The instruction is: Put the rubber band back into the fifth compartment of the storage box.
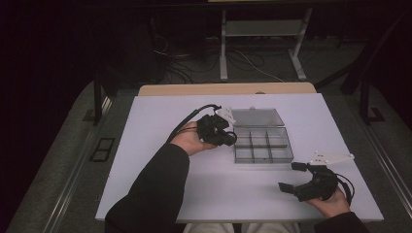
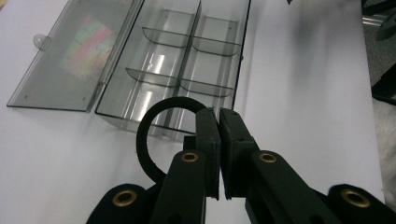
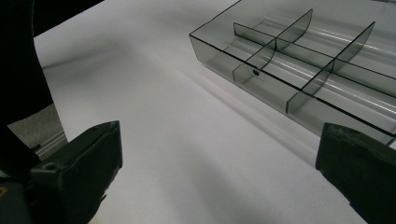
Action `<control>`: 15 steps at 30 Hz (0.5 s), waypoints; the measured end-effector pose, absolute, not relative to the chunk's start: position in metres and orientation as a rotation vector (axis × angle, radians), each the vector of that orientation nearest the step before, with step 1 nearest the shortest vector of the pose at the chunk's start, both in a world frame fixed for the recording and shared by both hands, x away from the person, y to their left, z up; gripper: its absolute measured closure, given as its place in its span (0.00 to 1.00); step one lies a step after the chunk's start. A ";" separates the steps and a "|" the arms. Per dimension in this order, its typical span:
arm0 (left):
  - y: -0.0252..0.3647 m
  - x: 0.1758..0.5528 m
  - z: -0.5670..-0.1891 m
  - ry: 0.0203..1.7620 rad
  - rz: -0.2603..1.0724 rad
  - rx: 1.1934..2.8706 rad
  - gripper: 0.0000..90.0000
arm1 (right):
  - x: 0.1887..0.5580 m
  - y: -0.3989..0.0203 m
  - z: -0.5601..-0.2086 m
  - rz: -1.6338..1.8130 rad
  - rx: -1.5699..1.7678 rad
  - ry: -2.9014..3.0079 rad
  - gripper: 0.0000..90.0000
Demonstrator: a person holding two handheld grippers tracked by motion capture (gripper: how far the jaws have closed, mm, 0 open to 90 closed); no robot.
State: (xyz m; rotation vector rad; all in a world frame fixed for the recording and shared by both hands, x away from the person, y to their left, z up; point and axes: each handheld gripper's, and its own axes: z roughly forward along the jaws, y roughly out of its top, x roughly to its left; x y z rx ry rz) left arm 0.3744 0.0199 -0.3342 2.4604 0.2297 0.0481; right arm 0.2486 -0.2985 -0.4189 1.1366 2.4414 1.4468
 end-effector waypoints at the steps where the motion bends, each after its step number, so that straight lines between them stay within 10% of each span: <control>1: 0.019 0.375 -0.334 0.232 0.048 2.458 0.96 | 0.249 -0.298 -0.419 1.447 1.137 2.442 0.00; 15: 0.003 0.387 -0.328 0.221 0.060 2.469 0.96 | 0.248 -0.298 -0.419 1.447 1.138 2.444 0.00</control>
